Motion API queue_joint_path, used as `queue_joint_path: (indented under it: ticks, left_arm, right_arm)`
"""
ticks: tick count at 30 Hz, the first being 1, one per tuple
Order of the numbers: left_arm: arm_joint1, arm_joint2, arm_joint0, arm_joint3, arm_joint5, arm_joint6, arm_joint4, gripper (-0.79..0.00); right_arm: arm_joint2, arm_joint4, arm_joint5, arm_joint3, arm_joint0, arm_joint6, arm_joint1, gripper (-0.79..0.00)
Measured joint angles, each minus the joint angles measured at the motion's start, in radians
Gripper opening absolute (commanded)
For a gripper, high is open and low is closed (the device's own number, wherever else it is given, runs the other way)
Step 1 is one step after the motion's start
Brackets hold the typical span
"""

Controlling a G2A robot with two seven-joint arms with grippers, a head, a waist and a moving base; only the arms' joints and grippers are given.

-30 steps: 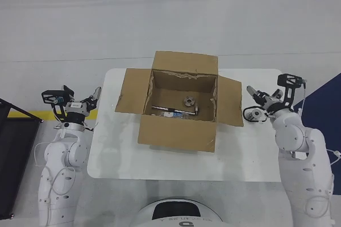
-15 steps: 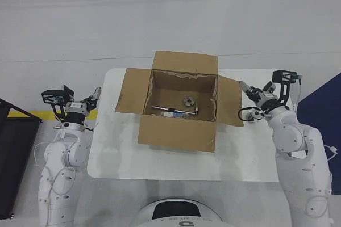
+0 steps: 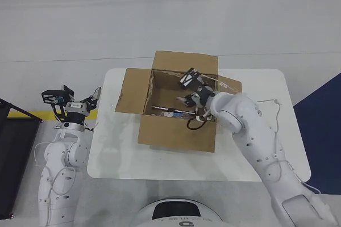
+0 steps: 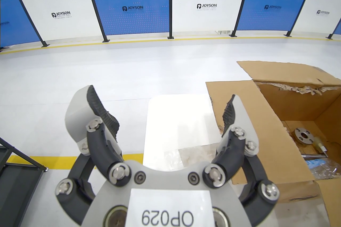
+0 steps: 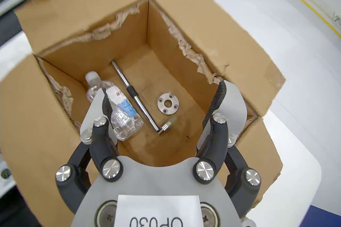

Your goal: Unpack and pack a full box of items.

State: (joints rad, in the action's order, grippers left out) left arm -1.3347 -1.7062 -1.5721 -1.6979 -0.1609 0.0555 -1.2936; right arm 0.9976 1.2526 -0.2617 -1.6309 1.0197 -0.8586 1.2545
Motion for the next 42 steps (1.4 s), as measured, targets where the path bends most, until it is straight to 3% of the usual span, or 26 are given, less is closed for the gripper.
queue_joint_path:
  ticks: [4, 7, 12, 17, 19, 23, 42]
  left_arm:
    - [0.0, 0.0, 0.0, 0.0, 0.0, 0.0, 0.0, 0.0]
    - [0.0, 0.0, 0.0, 0.0, 0.0, 0.0, 0.0, 0.0]
    - [0.0, 0.0, 0.0, 0.0, 0.0, 0.0, 0.0, 0.0]
    - [0.0, 0.0, 0.0, 0.0, 0.0, 0.0, 0.0, 0.0]
    - [0.0, 0.0, 0.0, 0.0, 0.0, 0.0, 0.0, 0.0]
    - [0.0, 0.0, 0.0, 0.0, 0.0, 0.0, 0.0, 0.0]
    - [0.0, 0.0, 0.0, 0.0, 0.0, 0.0, 0.0, 0.0]
  right_arm:
    - [-0.133, 0.013, 0.04, 0.151, -0.098, -0.038, 0.038, -0.194]
    - [-0.199, 0.02, 0.073, 0.248, -0.148, -0.047, 0.064, -0.172]
    - [-0.273, 0.043, 0.131, 0.403, -0.21, -0.048, 0.103, -0.225]
    - [-0.316, 0.02, 0.168, 0.532, -0.26, -0.035, 0.143, -0.212]
    - [-0.325, 0.008, 0.168, 0.569, -0.275, -0.028, 0.154, -0.246]
    - [-0.351, -0.003, 0.186, 0.655, -0.305, -0.023, 0.183, -0.394]
    - [-0.44, 0.016, 0.284, 0.928, -0.405, -0.015, 0.307, -0.409]
